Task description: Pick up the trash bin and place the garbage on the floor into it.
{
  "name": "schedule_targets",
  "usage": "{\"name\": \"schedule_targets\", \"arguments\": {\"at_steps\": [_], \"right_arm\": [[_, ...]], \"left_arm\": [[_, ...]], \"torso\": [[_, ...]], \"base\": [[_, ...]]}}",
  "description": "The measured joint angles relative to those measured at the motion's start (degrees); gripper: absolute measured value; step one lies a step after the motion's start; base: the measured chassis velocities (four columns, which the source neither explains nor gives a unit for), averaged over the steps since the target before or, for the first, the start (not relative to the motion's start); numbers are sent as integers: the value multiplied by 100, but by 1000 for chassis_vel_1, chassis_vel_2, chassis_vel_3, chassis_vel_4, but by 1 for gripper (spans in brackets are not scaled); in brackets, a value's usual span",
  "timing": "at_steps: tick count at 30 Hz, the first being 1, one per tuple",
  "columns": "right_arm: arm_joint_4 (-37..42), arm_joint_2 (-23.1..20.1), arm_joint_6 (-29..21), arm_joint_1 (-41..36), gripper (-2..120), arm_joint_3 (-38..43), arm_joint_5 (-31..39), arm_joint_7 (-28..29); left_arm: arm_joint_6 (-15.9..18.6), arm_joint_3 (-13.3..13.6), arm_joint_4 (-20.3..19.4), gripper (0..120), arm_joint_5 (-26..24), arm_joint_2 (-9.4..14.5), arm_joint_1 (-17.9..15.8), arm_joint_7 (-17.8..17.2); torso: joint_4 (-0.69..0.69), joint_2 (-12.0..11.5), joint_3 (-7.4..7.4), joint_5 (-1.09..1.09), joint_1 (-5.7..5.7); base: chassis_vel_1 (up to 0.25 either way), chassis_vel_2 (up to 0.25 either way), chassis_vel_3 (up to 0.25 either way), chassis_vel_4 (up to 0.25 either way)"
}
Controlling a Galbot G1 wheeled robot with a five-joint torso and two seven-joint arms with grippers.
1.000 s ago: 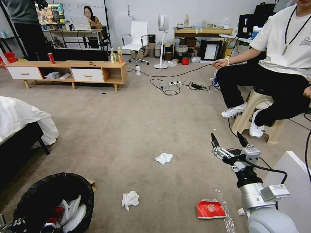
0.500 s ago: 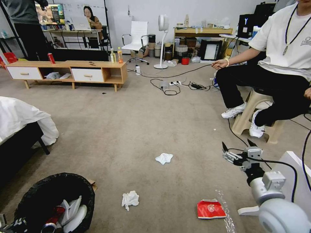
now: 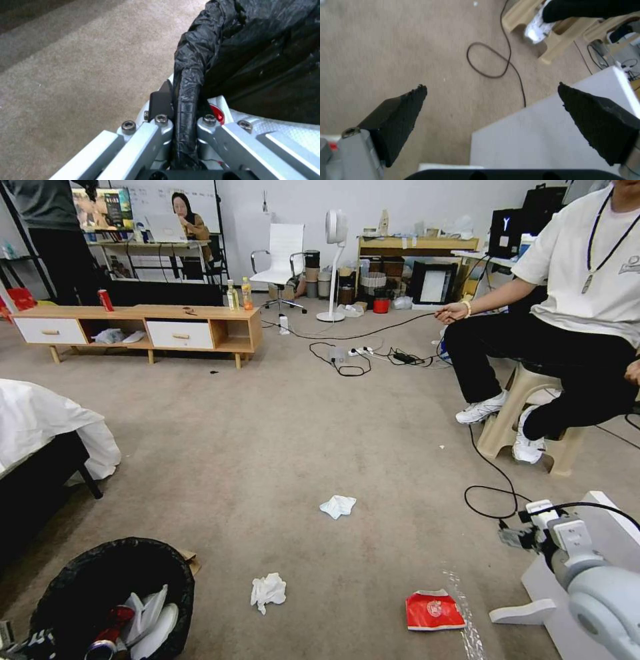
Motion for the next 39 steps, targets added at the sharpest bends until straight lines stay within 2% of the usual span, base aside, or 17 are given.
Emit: {"name": "schedule_targets", "arguments": {"at_steps": [4,7,19,34,39], "right_arm": [[-338,-309,-7,-75,100,-126,-224,-366],[-513,-367,1,-88,100,-201,-274,-541],[-887,-283,118,-341,100,-509,-700,-647],[-746,-340,794,-179,100,-985,-1116,-790],[-912,-449,1308,-133,100,-1203,-1605,-1142]], "left_arm": [[-7,41,27,2,-4,7,-9,5],[-11,69,33,2,-2,2,-16,9],[-38,143,57,2,85,-42,5,25],[-48,240,59,2,170,-77,-29,29],[-49,288,44,2,231,-106,-49,28]], "torso": [[0,0,0,0,0],[0,0,0,0,0],[0,0,0,0,0],[0,0,0,-1,0],[-1,0,0,0,0]], "base": [[0,0,0,0],[0,0,0,0],[0,0,0,0],[0,0,0,0],[0,0,0,0]]}}
